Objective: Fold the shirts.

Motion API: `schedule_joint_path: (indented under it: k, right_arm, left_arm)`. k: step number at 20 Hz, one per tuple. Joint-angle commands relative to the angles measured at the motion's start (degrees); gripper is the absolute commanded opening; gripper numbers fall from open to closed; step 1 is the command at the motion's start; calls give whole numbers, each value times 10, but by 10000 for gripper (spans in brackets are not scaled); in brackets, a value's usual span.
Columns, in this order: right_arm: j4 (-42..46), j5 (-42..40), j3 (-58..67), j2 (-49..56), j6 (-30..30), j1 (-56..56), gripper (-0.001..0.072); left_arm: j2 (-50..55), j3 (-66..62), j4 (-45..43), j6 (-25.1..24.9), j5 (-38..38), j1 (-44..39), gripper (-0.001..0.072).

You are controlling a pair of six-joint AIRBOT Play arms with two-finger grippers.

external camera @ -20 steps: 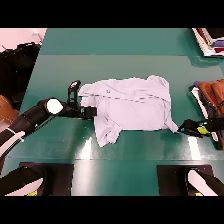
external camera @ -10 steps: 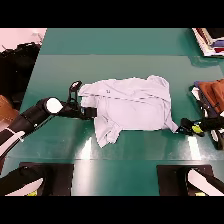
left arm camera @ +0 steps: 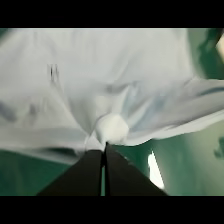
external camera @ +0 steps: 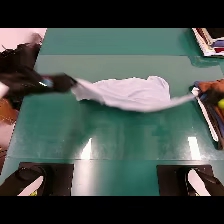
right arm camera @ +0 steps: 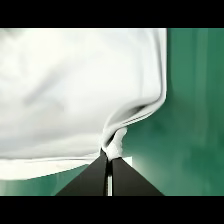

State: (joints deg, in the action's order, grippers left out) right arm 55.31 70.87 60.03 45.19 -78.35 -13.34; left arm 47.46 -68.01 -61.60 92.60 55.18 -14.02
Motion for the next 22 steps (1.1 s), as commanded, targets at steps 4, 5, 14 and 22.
schedule_joint_path:
  k: [4, 5, 14, 22]
  right_arm:
    - [49, -53, 315, -60, 0, 0, 11]
    - [67, -48, 349, -60, 0, 0, 11]
    - [178, 127, 574, 18, -47, -1, 10]
    - [162, 244, 420, 196, -78, 1, 10]
  left_arm:
    - [-63, -361, -82, 0, 70, 28, 22]
    - [-63, -403, -82, 0, 70, 28, 21]
    - [-52, -493, -87, 4, 82, 28, 21]
    - [125, -317, -94, 0, 215, 28, 23]
